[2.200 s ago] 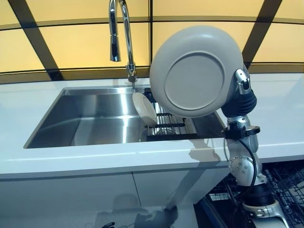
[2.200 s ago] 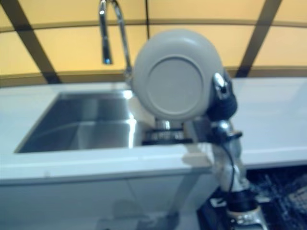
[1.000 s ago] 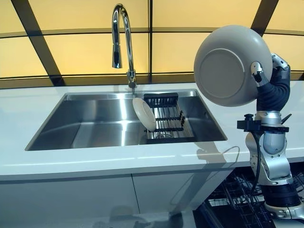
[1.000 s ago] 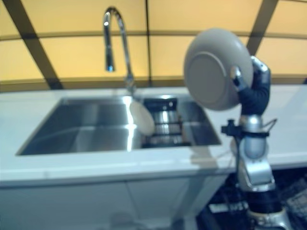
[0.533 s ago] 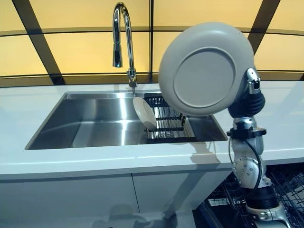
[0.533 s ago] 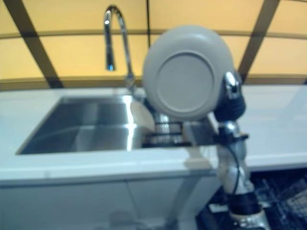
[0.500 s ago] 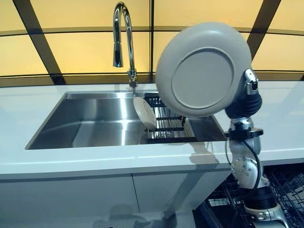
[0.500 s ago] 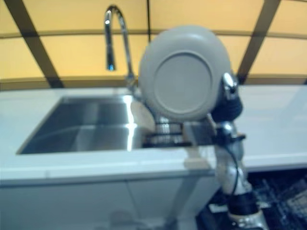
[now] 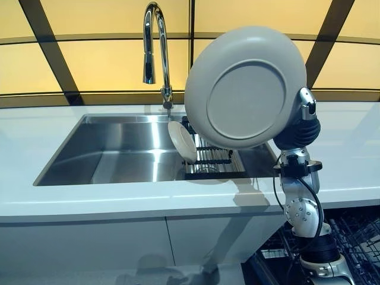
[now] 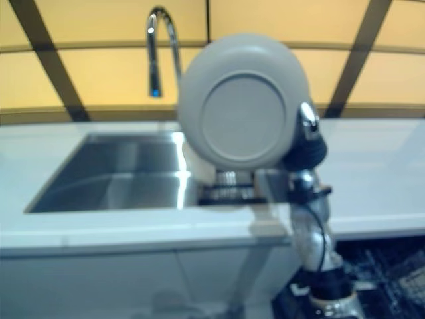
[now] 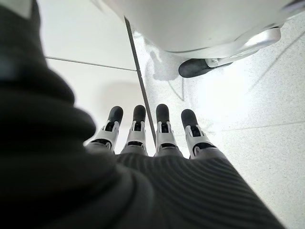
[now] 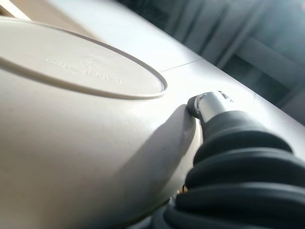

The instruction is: Take plates into dishwasher

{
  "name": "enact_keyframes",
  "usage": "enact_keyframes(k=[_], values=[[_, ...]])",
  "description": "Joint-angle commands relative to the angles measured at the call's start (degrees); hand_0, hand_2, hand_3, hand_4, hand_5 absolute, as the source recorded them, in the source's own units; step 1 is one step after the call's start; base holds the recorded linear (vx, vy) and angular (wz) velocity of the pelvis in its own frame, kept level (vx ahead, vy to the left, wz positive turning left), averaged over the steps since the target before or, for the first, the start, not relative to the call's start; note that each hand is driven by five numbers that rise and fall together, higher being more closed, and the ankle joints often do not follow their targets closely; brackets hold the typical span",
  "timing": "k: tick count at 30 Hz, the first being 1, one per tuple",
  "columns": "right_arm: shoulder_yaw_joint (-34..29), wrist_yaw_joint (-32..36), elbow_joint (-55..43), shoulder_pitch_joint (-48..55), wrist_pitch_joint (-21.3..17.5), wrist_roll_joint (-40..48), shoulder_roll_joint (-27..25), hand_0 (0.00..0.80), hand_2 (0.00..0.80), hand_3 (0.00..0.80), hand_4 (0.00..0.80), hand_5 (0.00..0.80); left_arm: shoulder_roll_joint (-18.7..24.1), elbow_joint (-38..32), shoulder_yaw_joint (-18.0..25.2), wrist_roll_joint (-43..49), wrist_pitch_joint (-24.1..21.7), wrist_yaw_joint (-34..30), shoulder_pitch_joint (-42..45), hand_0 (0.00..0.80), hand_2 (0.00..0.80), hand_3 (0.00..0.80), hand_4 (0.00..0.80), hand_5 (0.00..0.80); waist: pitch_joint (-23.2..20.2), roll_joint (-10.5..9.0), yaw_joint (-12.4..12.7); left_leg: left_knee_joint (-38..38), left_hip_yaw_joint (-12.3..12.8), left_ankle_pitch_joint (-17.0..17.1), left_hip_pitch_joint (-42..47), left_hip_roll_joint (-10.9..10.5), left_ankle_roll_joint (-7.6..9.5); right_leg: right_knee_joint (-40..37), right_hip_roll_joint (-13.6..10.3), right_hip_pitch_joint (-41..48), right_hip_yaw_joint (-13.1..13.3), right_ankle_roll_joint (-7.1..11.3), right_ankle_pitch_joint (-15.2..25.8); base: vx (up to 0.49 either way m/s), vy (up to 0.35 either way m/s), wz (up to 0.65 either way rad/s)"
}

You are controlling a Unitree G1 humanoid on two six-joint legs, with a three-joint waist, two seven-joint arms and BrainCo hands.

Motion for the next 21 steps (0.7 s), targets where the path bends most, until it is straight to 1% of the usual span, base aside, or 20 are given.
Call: enact_keyframes(k=[1,3,6,10,11,13,14,16,18,21], values=[[-5.5,-4.6,-2.3,-2.9,-5.6,-10.3,-2.7,0.800,0.800,0.800,0.800,0.800,-0.1,3.9,-1.0,1.3,-1.8,-0.3,-3.1,0.000,0.000,0.000,0.000,0.000,0.5,-1.44,0.8,0.2,4.0,-5.6,1.4,-2.5,3.70,0.1,1.9,1.8,0.7,0.22,-4.4,0.007,0.074,0.00],[-6.6,-7.5,-1.5,-2.7,-6.7,-14.7,-5.4,0.800,0.800,0.800,0.800,0.800,-0.3,3.4,-1.0,1.2,-1.7,-0.1,-2.8,0.000,0.000,0.000,0.000,0.000,0.5,-1.44,0.6,0.2,4.0,-5.8,1.5,-2.6,3.78,0.1,1.8,1.9,0.8,0.37,-4.3,0.011,0.086,-0.01],[-8.4,-12.7,-0.9,-2.1,-7.3,-21.6,-8.7,0.800,0.800,0.800,0.800,0.800,-0.4,3.3,-0.5,1.3,-2.1,0.1,-2.4,0.000,0.000,0.000,0.000,0.000,0.5,-1.37,0.4,0.2,4.2,-6.0,1.8,-2.9,4.02,0.1,1.6,1.9,1.3,0.64,-4.2,0.013,0.121,-0.02],[-10.6,-18.5,0.3,-0.5,-7.5,-30.2,-12.2,0.800,0.800,0.800,0.800,0.800,-0.7,2.9,0.4,1.2,-2.0,0.3,-2.3,0.000,0.000,0.000,0.000,0.000,1.1,-1.12,-0.1,0.2,4.2,-6.2,2.3,-3.6,5.08,0.4,0.9,2.3,2.2,1.03,-3.8,-0.005,0.184,-0.08],[-11.0,-19.5,0.5,-0.1,-7.5,-31.9,-12.8,0.800,0.800,0.800,0.800,0.800,-0.7,2.8,0.5,1.2,-1.9,0.3,-2.3,0.000,0.000,0.000,0.000,0.000,1.3,-1.00,-0.2,0.2,4.0,-6.2,2.3,-3.7,5.38,1.4,0.7,1.9,2.2,1.22,-3.8,-0.033,0.245,-0.18],[-12.3,-21.5,0.0,1.0,-6.8,-35.8,-14.9,0.800,0.800,0.800,0.800,0.800,-0.3,2.6,0.8,1.7,-1.7,0.2,-2.2,0.000,0.000,0.000,0.000,0.000,2.1,-0.66,-0.7,0.2,3.6,-6.1,2.4,-3.9,6.43,5.9,-0.3,-0.2,2.5,2.33,-3.2,-0.053,0.280,-0.15],[-13.0,-22.2,-0.2,1.5,-6.3,-36.3,-15.9,0.800,0.800,0.800,0.800,0.800,0.0,2.6,0.9,2.5,-1.4,0.0,-2.2,0.000,0.000,0.000,0.000,0.000,2.6,-0.63,-0.8,0.2,3.3,-5.9,2.2,-4.1,6.86,8.0,-0.7,-1.5,2.6,2.94,-2.4,-0.065,0.275,-0.07],[-14.2,-22.7,-0.5,2.2,-5.8,-35.9,-17.1,0.800,0.800,0.800,0.800,0.800,0.5,3.0,0.9,3.2,-1.5,0.0,-1.9,0.000,0.000,0.000,0.000,0.000,3.3,-0.55,-1.1,0.2,3.1,-5.7,1.9,-4.2,7.13,10.8,-1.4,-3.9,2.7,3.84,-0.4,-0.062,0.240,-0.08],[-16.0,-22.7,-0.7,3.4,-5.3,-35.5,-17.9,0.800,0.800,0.800,0.800,0.800,1.1,2.8,1.0,4.2,-1.2,-0.3,-1.5,0.000,0.000,0.000,0.000,0.000,4.0,-0.51,-1.5,0.2,3.4,-5.6,1.7,-4.1,6.96,11.3,-1.6,-5.4,3.1,4.50,1.4,-0.044,0.194,-0.32],[-17.5,-22.4,-1.4,5.1,-5.0,-35.2,-18.4,0.800,0.800,0.800,0.800,0.800,1.8,2.4,1.2,4.7,-1.2,0.0,-0.9,0.000,0.000,0.000,0.000,0.000,4.7,-0.60,-1.8,0.2,4.7,-5.9,1.4,-3.7,6.65,10.2,-1.4,-7.0,3.6,5.48,3.8,-0.058,0.129,-0.46]])
